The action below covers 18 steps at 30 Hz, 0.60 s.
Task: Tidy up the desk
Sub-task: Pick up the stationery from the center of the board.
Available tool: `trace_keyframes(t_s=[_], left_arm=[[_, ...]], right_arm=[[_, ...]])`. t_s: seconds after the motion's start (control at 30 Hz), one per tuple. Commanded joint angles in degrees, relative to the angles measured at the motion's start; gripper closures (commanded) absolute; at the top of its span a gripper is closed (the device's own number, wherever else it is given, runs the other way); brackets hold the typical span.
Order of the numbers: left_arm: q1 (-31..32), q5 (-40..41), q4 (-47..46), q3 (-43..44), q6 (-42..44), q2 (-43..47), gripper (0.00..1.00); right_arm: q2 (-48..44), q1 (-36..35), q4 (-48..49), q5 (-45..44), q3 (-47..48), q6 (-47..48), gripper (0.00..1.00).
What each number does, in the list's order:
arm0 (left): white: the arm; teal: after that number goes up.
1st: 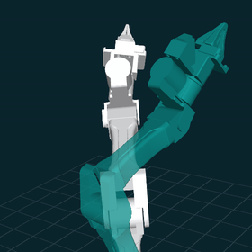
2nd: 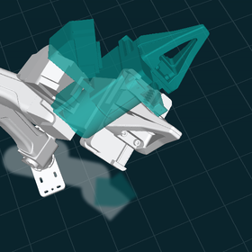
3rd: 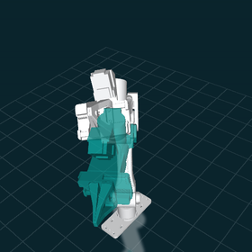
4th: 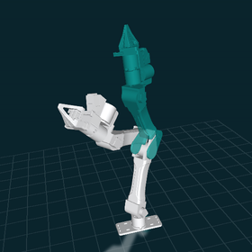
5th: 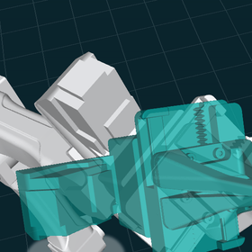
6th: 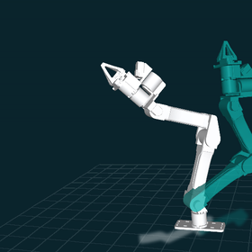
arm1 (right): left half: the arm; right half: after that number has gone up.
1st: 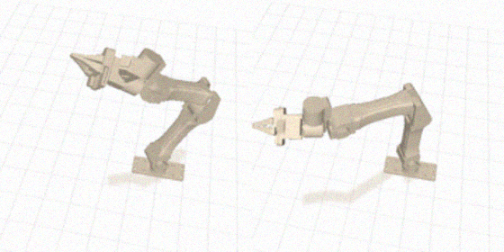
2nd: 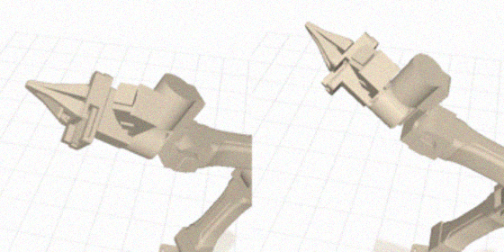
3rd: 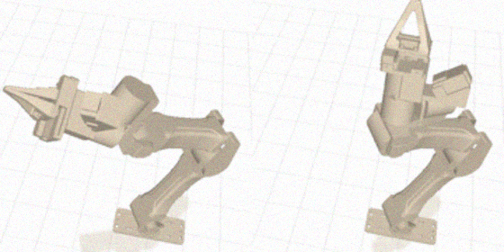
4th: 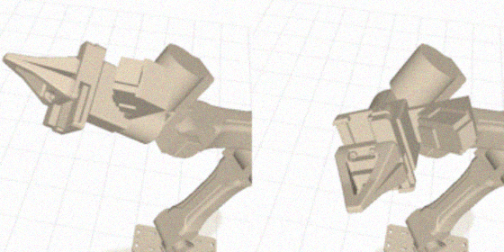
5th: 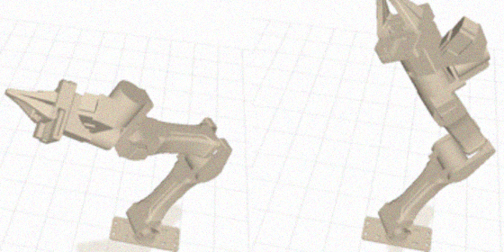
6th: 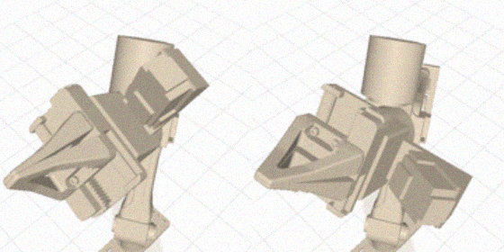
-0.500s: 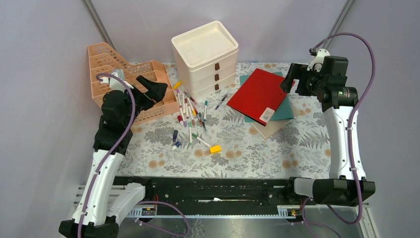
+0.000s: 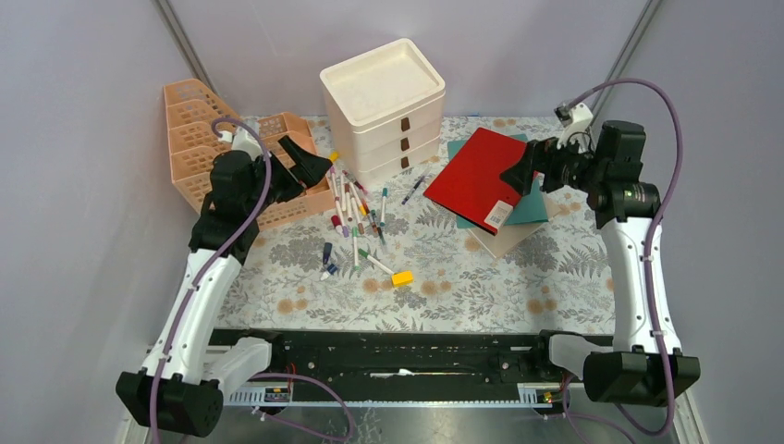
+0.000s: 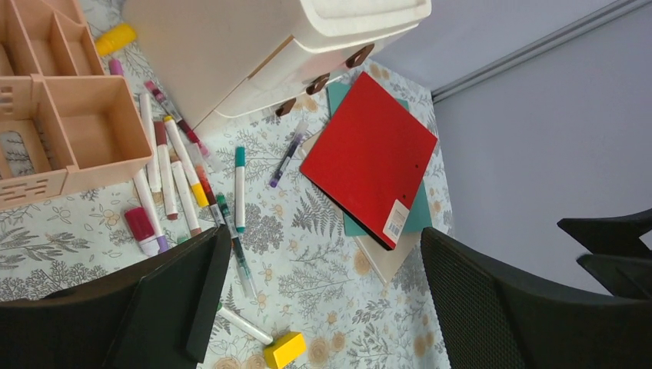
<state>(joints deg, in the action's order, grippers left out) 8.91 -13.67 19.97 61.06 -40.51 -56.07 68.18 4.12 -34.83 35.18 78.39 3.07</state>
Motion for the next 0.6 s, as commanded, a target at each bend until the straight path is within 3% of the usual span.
trace_keyframes(t_s=[0.0,0.17,0.37,0.57], left_arm=[[0.01,-3.22,-2.92,2.81,-0.01,-2.26,0.01],[0.05,-5.77,-6.75,3.65,-4.17,-8.01,0.01],[0.18,-4.32,-13.27,5.27,-13.87,-15.13,0.01],[2.18,4.74,-4.36,18.26,-16.14,-27.19,0.01]], right_arm=[[-3.67,-0.16,5.37,18.66,-2.98,11.65,0.0],[0.28,-0.16,4.52,21.54,-2.51,11.27,0.0],[9.25,-0.61,-1.37,19.4,5.03,11.6,0.0],[15.73,-1.2,-2.79,16.2,10.83,11.21,0.0]])
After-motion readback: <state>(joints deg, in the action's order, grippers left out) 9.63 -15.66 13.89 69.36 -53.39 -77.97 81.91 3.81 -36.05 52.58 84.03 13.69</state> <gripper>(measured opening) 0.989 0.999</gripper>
